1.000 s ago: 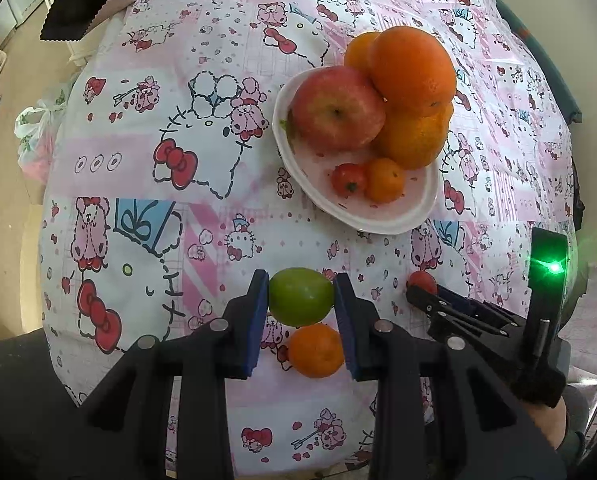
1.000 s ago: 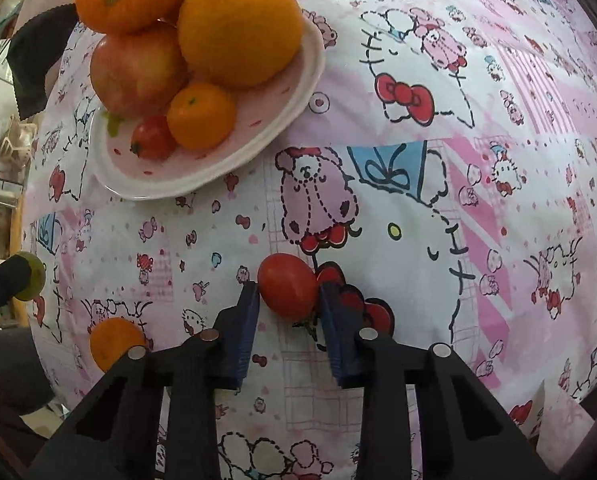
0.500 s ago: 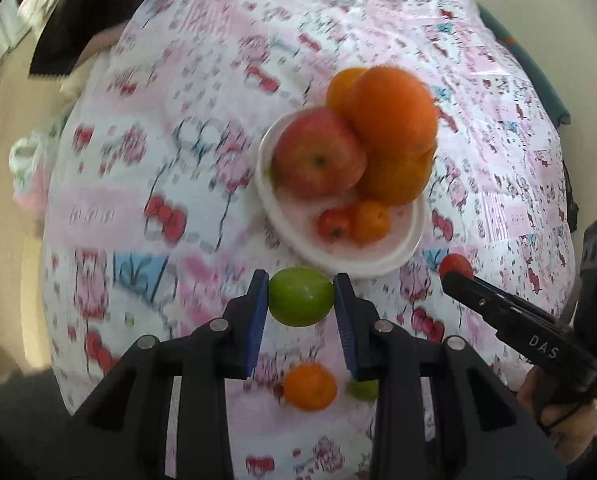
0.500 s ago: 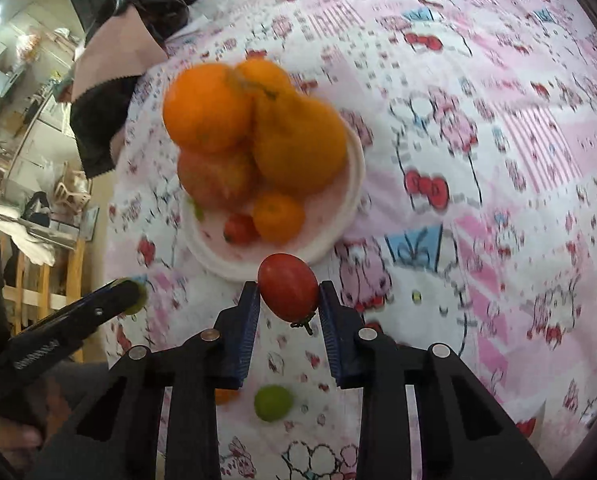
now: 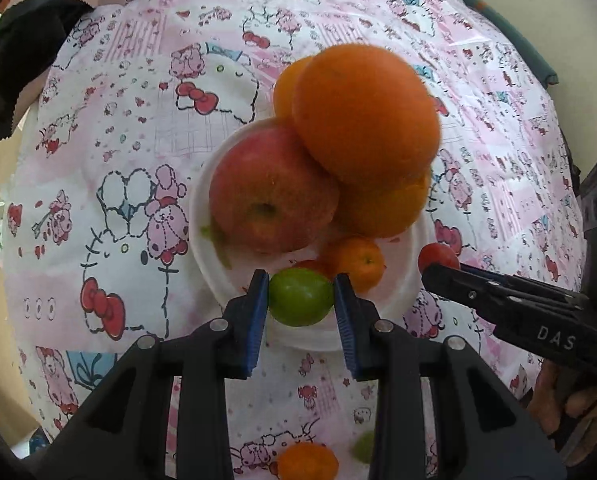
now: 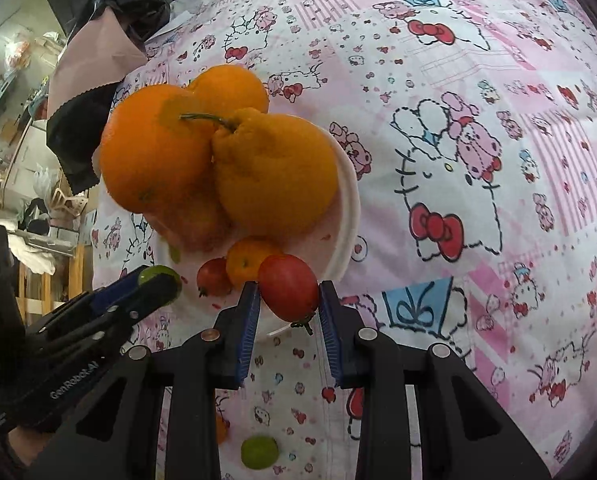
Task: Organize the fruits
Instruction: 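Place the lime on the plate with the left tool while the right tool places the tomato, then grasp the second green lime with the right tool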
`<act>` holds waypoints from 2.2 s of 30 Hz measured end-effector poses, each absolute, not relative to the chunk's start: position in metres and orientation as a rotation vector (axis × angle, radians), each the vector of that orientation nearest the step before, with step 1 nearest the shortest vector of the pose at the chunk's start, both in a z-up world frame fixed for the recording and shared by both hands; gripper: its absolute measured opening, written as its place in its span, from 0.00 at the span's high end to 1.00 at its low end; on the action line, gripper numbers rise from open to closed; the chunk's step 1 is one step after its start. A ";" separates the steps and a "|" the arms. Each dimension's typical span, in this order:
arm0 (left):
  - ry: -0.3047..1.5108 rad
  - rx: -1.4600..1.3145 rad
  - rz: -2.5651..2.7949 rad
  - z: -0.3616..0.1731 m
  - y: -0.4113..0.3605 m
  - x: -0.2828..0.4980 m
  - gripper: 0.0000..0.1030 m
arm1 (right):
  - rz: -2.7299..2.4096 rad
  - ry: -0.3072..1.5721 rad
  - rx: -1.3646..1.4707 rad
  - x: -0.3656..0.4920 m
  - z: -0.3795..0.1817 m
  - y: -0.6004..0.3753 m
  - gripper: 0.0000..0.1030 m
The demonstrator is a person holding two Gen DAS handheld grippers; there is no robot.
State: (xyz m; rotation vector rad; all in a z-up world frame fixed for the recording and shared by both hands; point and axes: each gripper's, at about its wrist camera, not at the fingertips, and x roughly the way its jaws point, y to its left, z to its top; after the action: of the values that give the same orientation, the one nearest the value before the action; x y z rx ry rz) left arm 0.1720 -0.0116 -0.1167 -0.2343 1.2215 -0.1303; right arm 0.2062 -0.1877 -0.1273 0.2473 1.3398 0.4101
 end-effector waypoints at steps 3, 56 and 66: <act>1.232 -0.238 -0.111 -0.123 -0.011 0.173 0.72 | 0.410 1.341 0.226 0.211 -0.132 -0.183 0.69; 1.038 -0.154 -0.026 -0.056 0.006 0.117 0.30 | 0.353 1.225 0.372 0.144 -0.076 -0.224 0.41; 1.076 -0.164 0.007 -0.047 0.016 0.087 0.30 | 0.408 1.293 0.253 0.100 -0.089 -0.204 0.41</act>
State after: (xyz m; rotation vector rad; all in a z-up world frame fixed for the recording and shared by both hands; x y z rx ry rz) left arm 0.0869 0.0163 -0.0470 -0.1642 1.0764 0.0070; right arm 0.1002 -0.2038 -0.0890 0.2527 1.2933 0.4077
